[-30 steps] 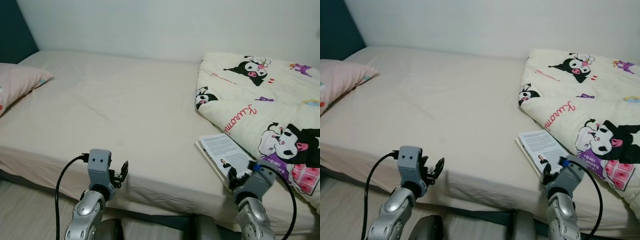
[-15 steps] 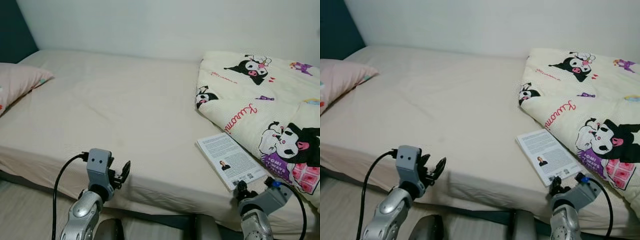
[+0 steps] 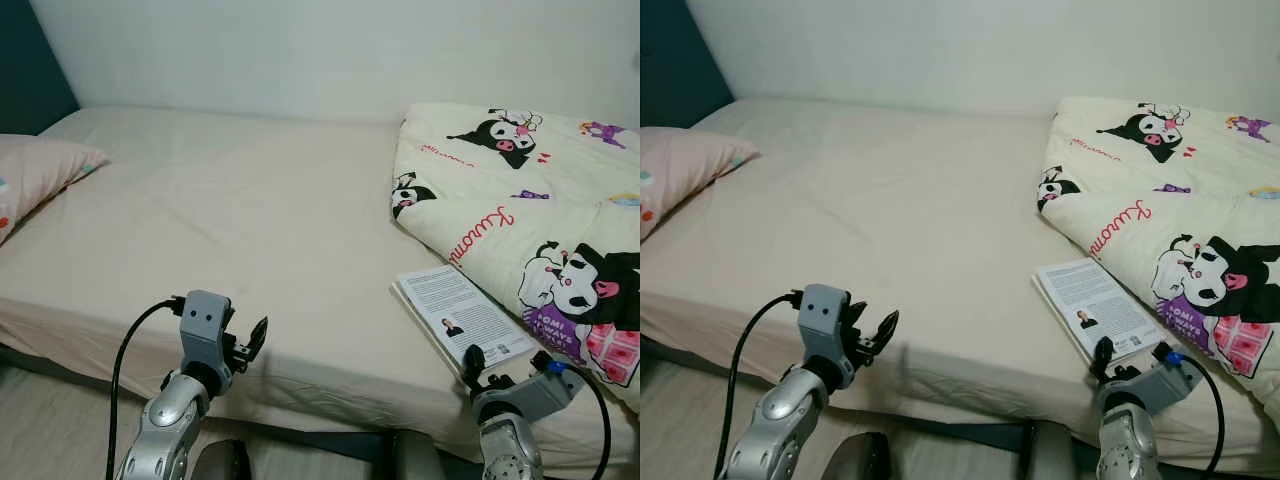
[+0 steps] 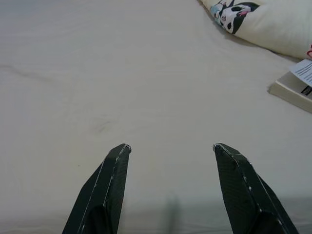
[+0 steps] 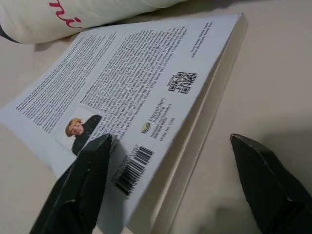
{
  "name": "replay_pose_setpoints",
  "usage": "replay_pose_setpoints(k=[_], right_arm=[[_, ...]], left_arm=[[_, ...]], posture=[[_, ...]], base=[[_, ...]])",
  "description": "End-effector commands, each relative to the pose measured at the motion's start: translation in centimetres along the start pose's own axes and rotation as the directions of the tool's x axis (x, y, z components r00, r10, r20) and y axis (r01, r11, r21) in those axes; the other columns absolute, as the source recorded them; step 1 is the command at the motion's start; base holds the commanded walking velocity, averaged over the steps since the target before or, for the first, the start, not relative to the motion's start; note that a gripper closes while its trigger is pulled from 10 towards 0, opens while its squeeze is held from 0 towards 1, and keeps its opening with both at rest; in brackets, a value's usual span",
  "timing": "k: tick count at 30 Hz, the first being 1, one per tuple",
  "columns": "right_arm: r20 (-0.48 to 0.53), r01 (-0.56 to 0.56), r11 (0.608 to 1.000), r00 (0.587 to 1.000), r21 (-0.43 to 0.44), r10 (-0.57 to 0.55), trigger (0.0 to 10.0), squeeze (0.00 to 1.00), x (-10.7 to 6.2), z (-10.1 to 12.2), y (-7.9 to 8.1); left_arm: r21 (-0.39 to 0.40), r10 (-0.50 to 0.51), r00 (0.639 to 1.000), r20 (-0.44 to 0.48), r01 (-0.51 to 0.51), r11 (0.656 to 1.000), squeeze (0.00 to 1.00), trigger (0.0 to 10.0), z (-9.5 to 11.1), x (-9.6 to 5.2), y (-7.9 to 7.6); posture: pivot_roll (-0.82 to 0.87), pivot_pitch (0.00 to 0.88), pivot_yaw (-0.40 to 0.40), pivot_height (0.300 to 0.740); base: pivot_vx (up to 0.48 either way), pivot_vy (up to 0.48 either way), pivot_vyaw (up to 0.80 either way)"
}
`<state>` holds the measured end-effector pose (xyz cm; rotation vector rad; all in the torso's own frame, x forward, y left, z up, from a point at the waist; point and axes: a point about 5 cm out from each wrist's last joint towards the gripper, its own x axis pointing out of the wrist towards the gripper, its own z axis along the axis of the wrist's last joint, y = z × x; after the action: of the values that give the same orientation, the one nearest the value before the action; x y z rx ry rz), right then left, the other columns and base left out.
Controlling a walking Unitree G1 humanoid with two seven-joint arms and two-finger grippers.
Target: Clean up the room
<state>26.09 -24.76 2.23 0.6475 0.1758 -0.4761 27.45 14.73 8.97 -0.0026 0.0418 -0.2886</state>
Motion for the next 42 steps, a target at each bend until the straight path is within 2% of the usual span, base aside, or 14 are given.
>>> replay_pose_setpoints(k=[1,3,4,5,6,7,12,16,23,29,37,38,41,42], right_arm=[[-0.067,0.026,1.000,0.997,0.015,-0.025,10.0,1.00,-0.3,-1.5,-0.5],[-0.102,0.044,0.999,0.994,-0.008,-0.044,10.0,1.00,-0.2,-2.1,-0.7],[-0.128,0.050,0.999,0.990,-0.016,-0.052,10.0,0.94,-0.1,-2.4,-0.8],[-0.149,0.054,0.998,0.987,-0.025,-0.057,10.0,0.67,-0.1,-2.7,-0.8],[-0.162,0.055,0.998,0.985,-0.029,-0.059,10.0,0.67,-0.1,-2.9,-0.9],[-0.193,0.031,0.999,0.980,-0.033,-0.036,10.0,0.00,-0.2,-3.5,-0.7],[-0.294,-0.039,0.998,0.954,0.050,0.052,10.0,0.00,-0.4,-5.4,0.2],[-0.314,-0.060,0.996,0.946,0.066,0.078,10.0,0.00,-0.4,-5.9,0.6],[-0.340,-0.145,0.967,0.916,0.209,0.211,10.0,0.00,-0.1,-6.4,2.8],[-0.372,-0.203,0.949,0.884,0.241,0.283,10.0,0.00,-0.3,-6.9,3.7],[-0.370,-0.166,0.949,0.892,0.269,0.260,10.0,0.00,-0.4,-7.2,3.1],[-0.357,-0.167,0.946,0.897,0.276,0.263,0.6,0.00,-0.4,-7.0,2.9],[-0.357,-0.167,0.946,0.897,0.276,0.263,0.6,0.00,-0.4,-7.0,2.9],[-0.351,-0.169,0.945,0.898,0.279,0.264,0.0,0.00,-0.4,-6.9,2.7]], left_arm=[[0.039,-0.001,1.000,-0.022,0.002,0.999,0.00,10.0,-0.3,-0.3,0.3],[0.061,-0.013,1.000,-0.016,0.014,0.998,0.00,10.0,-0.2,-0.3,0.2],[0.080,-0.022,1.000,-0.014,0.023,0.997,0.00,10.0,-0.2,-0.3,0.1],[0.094,-0.029,1.000,-0.011,0.030,0.995,0.00,10.0,-0.1,-0.3,0.0],[0.102,-0.034,0.999,-0.010,0.035,0.994,0.00,10.0,-0.1,-0.3,-0.1],[0.111,-0.034,0.999,-0.008,0.035,0.993,0.00,10.0,-0.1,-0.3,-0.1],[0.146,-0.027,1.000,0.002,0.026,0.989,0.00,10.0,0.1,-0.3,-0.1],[0.158,-0.024,1.000,0.006,0.023,0.987,0.00,10.0,0.2,-0.3,-0.2],[0.201,-0.003,1.000,0.027,-0.003,0.980,0.00,10.0,0.5,-0.5,0.2],[0.211,0.002,0.999,0.034,-0.009,0.977,0.00,10.0,0.6,-0.5,0.2],[0.224,-0.003,0.999,0.046,-0.008,0.975,0.00,10.0,0.7,-0.5,-0.1],[0.227,-0.005,0.999,0.048,-0.006,0.974,0.00,10.0,0.7,-0.5,-0.2],[0.227,-0.005,0.999,0.048,-0.006,0.974,0.00,10.0,0.7,-0.5,-0.2],[0.229,-0.005,0.999,0.051,-0.006,0.974,0.00,10.0,0.7,-0.5,-0.2]], posture=[[0.04,0.087,0.026,0.569],[0.04,0.088,0.026,0.569],[0.04,0.088,0.026,0.569],[0.05,0.090,0.024,0.569],[0.05,0.090,0.024,0.569],[0.05,0.091,0.024,0.569],[0.06,0.100,0.028,0.569],[0.06,0.102,0.029,0.569],[0.06,0.110,0.030,0.569],[0.06,0.112,0.028,0.569],[0.06,0.111,0.029,0.569],[0.06,0.111,0.032,0.569],[0.06,0.111,0.032,0.569],[0.06,0.112,0.033,0.569]], base=[[0.000,0.000,0.00],[0.000,0.000,0.00],[0.000,0.000,0.00],[0.000,0.000,0.00],[0.000,0.000,0.00],[0.000,0.000,0.00],[0.000,0.000,0.00],[0.000,0.000,0.00],[0.000,0.000,0.00],[0.000,0.000,0.00],[0.000,0.000,0.00],[0.000,0.000,0.00],[0.000,0.000,0.00],[0.000,0.000,0.00]])
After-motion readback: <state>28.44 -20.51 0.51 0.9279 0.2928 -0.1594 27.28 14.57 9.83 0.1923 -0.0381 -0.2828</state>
